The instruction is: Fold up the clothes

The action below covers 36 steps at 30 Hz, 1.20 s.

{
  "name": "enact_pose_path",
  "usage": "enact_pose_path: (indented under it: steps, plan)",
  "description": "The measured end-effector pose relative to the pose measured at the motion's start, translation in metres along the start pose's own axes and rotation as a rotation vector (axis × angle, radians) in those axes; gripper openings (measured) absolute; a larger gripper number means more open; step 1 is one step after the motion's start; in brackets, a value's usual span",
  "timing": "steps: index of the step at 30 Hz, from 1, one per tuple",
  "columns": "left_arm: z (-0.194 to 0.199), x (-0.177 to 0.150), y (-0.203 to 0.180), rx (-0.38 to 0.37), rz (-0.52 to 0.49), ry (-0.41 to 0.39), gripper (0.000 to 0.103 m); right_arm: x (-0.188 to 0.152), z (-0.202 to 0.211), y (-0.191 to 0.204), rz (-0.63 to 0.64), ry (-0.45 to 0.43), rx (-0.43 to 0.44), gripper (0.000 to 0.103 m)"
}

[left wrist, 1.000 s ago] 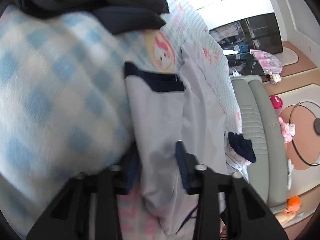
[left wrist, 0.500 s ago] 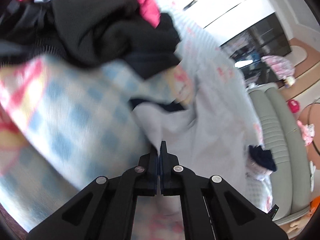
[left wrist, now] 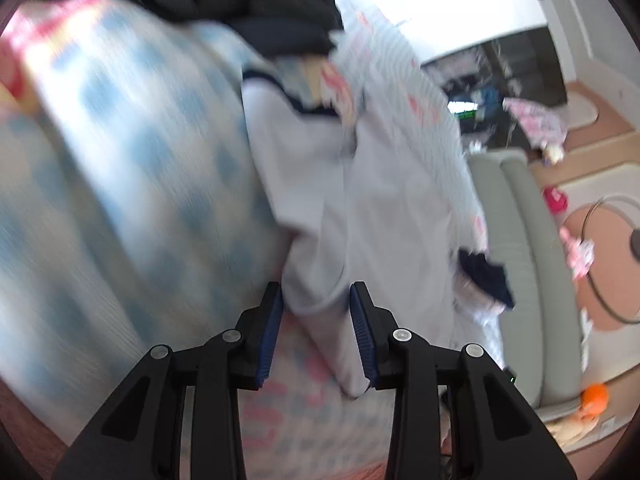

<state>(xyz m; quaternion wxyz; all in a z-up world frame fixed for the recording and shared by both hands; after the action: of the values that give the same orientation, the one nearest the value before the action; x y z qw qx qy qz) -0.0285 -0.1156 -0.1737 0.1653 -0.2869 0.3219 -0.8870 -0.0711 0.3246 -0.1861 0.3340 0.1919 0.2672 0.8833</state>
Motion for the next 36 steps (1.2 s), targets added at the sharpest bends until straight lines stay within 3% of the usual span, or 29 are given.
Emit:
enact_pose_path:
  steps: [2, 5, 8, 11, 13, 19, 23, 27, 30, 36]
  plan:
    - [-0.007, -0.002, -0.003, 0.017, -0.027, 0.025, 0.036, 0.001, -0.002, 0.002, 0.054, -0.026, -0.057, 0.004]
    - [-0.006, 0.004, -0.007, 0.048, -0.050, 0.001, 0.035, 0.011, 0.016, 0.005, 0.116, -0.143, -0.162, 0.003]
    - [-0.007, 0.004, -0.007, 0.023, -0.032, 0.021, 0.035, 0.017, 0.038, -0.001, 0.063, -0.202, -0.174, 0.006]
    - [-0.009, -0.007, -0.011, -0.037, -0.013, 0.050, 0.037, 0.002, 0.050, -0.001, -0.008, -0.098, -0.019, 0.009]
    - [-0.011, -0.017, -0.014, -0.075, -0.004, 0.073, 0.037, -0.023, 0.049, 0.005, 0.003, -0.011, 0.036, 0.018]
    - [-0.024, -0.022, -0.031, -0.132, -0.036, 0.104, 0.041, -0.084, 0.004, 0.023, 0.068, 0.205, 0.089, 0.031]
    - [-0.032, -0.021, -0.039, -0.102, -0.082, 0.111, 0.041, -0.096, -0.020, 0.033, 0.041, 0.200, 0.099, 0.032]
    - [-0.038, -0.021, -0.045, -0.046, -0.158, 0.118, 0.041, -0.105, -0.024, 0.041, 0.102, 0.160, 0.035, 0.029]
    - [-0.039, -0.022, -0.045, -0.072, -0.158, 0.113, 0.041, -0.107, -0.016, 0.036, 0.140, 0.167, 0.033, 0.028]
    - [-0.040, -0.011, -0.055, -0.143, -0.146, 0.079, 0.042, -0.080, -0.017, 0.023, -0.038, 0.101, 0.122, 0.032]
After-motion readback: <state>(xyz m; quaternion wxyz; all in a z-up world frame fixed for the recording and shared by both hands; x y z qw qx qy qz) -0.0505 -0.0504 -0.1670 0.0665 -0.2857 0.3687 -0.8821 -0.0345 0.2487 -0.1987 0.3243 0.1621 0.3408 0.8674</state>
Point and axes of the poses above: each gripper's, at about its wrist camera, not at the fingertips, and z roughly against the way its jaws point, y to its left, x to its top, the point moved 6 cm from there along -z, roughly the way its jaws point, and after that the axes turned 15 degrees about -z, right-handed, at the moved point
